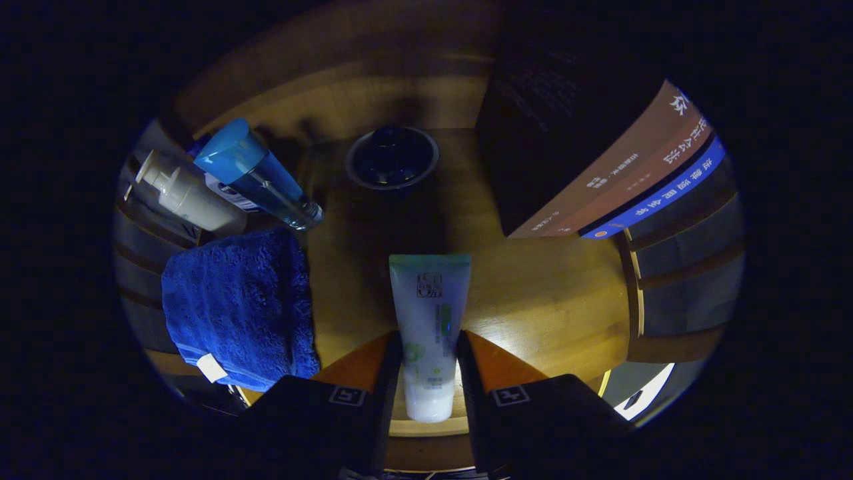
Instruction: Pull open the drawer, take out the items inside it, and place them on the countertop above the cabinet.
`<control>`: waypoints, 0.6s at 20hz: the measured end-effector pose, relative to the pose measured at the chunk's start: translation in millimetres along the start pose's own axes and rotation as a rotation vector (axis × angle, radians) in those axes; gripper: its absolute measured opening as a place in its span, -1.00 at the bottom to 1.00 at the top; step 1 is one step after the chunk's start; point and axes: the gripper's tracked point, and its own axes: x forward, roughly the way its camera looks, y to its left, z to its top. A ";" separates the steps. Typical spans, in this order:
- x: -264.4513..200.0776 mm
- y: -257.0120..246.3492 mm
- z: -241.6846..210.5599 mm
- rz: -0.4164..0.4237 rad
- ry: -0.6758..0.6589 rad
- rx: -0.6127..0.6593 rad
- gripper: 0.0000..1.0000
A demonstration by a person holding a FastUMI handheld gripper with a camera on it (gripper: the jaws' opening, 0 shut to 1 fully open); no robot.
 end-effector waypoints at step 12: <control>-60.7 26.0 -4.0 0.088 -0.242 0.003 1.00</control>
